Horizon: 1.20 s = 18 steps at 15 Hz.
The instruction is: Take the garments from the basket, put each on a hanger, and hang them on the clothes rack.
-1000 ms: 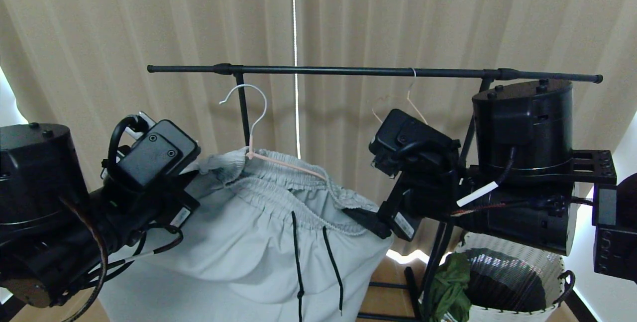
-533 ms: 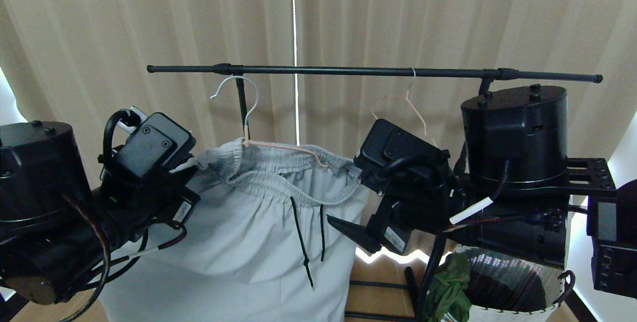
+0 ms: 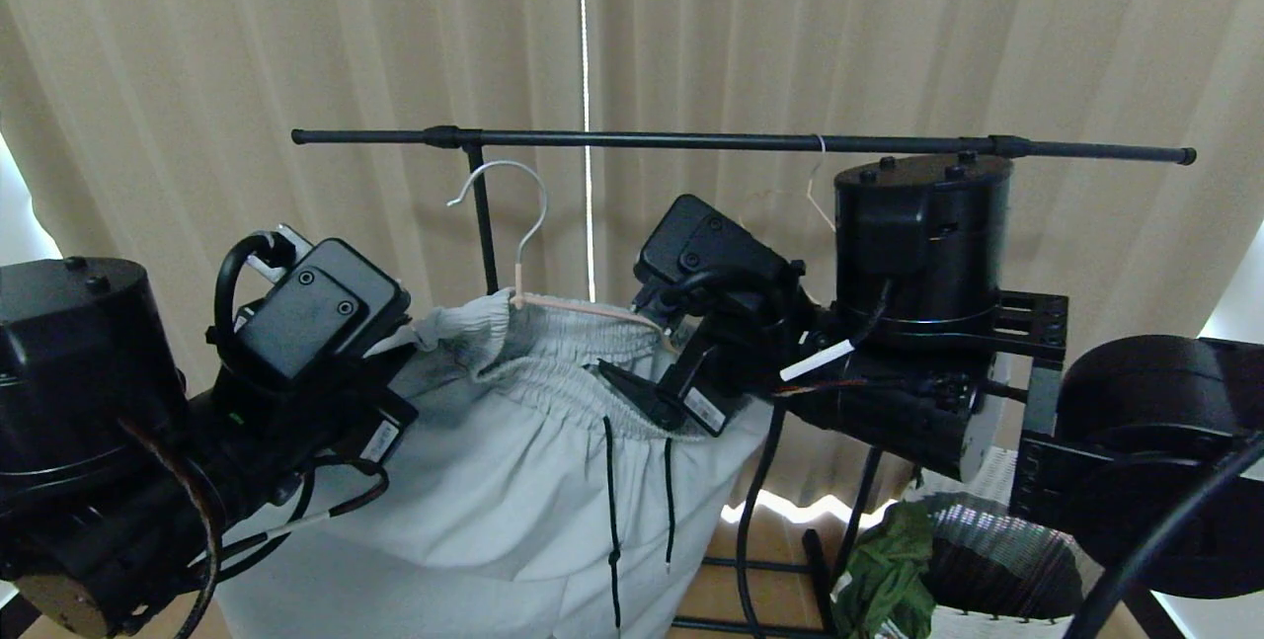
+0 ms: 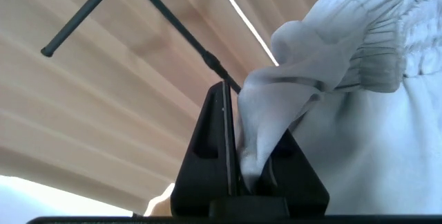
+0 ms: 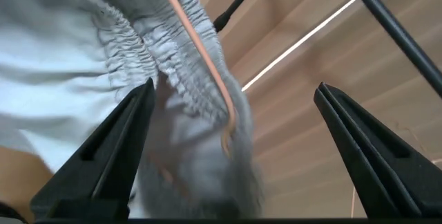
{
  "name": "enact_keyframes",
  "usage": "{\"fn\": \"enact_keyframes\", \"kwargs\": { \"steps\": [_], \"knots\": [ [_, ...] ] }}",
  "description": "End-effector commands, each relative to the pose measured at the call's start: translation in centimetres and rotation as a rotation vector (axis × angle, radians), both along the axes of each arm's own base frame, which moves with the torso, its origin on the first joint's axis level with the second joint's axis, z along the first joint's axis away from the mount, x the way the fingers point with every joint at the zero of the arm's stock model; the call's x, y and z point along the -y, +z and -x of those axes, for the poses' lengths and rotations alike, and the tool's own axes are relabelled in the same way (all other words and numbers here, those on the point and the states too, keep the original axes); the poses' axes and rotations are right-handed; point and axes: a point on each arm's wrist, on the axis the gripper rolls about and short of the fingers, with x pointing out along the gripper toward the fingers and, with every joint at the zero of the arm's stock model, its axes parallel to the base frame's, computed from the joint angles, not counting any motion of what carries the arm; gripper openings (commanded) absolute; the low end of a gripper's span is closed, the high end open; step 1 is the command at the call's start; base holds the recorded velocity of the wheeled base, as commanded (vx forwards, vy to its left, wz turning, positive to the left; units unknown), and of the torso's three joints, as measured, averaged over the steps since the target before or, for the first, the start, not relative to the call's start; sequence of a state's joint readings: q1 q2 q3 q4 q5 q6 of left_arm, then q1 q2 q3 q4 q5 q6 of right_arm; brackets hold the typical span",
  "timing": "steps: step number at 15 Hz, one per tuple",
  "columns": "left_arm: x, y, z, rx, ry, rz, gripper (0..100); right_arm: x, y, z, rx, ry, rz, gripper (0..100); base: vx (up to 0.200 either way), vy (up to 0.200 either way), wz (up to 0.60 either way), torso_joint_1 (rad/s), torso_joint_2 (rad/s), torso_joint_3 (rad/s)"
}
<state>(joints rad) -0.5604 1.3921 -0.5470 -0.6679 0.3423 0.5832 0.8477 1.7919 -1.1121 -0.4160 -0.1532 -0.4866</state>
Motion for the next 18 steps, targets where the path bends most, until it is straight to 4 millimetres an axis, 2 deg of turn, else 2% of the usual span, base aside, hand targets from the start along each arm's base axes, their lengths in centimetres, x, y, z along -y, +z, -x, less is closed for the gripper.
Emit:
{"fn": "enact_keyframes", "kwargs": {
  "steps": [1,9,10,18],
  "knots": [
    [0.1,0.0,0.1,0.002,-0.009,0.002,0,-0.7,-0.9,-0.7,-0.012,-0.001,0.016,100,0.000,0.000,0.00,0.000,0.00,0.000],
    [0.1,0.5,1.3,0.023,-0.040,0.016,0,-0.3,-0.3,-1.7,0.021,-0.028,-0.019,100,0.000,0.000,0.00,0.000,0.00,0.000],
    [0.1,0.6,1.3,0.026,-0.040,0.016,0,-0.3,-0.3,-1.6,0.022,-0.028,-0.021,0,0.000,0.000,0.00,0.000,0.00,0.000],
    [0.1,0.7,1.3,0.028,-0.039,0.024,0,0.4,0.0,-1.1,0.022,-0.030,-0.023,0,0.000,0.000,0.00,0.000,0.00,0.000]
  ]
}}
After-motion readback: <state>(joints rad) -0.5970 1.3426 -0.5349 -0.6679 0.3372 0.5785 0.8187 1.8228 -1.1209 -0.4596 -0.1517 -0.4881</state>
